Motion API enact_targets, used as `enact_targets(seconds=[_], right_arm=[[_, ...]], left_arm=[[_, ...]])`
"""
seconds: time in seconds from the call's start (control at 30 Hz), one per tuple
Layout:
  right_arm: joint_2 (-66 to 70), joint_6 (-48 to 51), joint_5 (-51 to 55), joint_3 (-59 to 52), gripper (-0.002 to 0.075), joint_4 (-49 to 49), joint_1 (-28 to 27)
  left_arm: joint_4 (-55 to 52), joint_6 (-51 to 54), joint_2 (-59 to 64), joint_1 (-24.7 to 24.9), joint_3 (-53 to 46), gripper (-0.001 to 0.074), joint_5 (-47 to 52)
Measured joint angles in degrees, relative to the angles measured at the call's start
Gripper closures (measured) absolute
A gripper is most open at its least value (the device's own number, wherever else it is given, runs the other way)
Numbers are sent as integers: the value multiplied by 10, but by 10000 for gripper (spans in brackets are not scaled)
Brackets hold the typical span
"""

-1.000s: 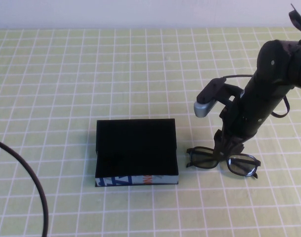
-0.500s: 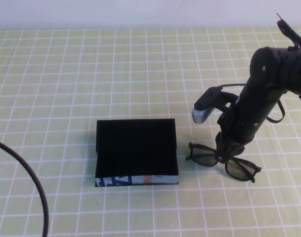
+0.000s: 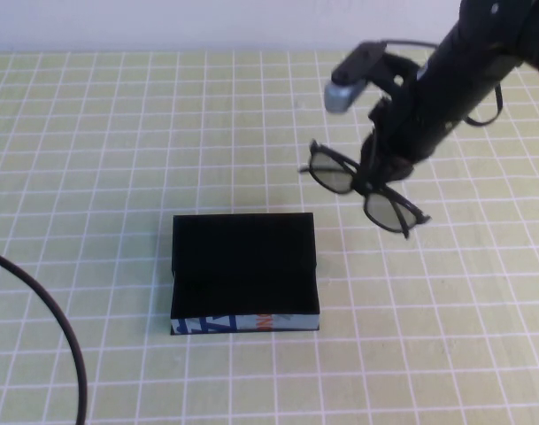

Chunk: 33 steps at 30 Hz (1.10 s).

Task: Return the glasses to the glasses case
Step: Place the glasses in the glasses case

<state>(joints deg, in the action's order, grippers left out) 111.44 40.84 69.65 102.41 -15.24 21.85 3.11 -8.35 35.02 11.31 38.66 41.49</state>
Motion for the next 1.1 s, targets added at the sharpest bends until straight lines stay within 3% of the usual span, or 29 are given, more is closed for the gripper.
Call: enact_targets(seconds=[0.13,0.3,0.57,1.1], right_arm=[[-11,11,3,39,724,-51,20],[-10,52,7,50,724,-68,92],[44,77,7,51,724,17,206],[99,76,-19,51,724,78,220]], left_arm=[[0,0,0,0,0,738,2],[0,0,0,0,0,738,3],[0,0,0,0,0,738,5],[4,0,0,0,0,738,30]])
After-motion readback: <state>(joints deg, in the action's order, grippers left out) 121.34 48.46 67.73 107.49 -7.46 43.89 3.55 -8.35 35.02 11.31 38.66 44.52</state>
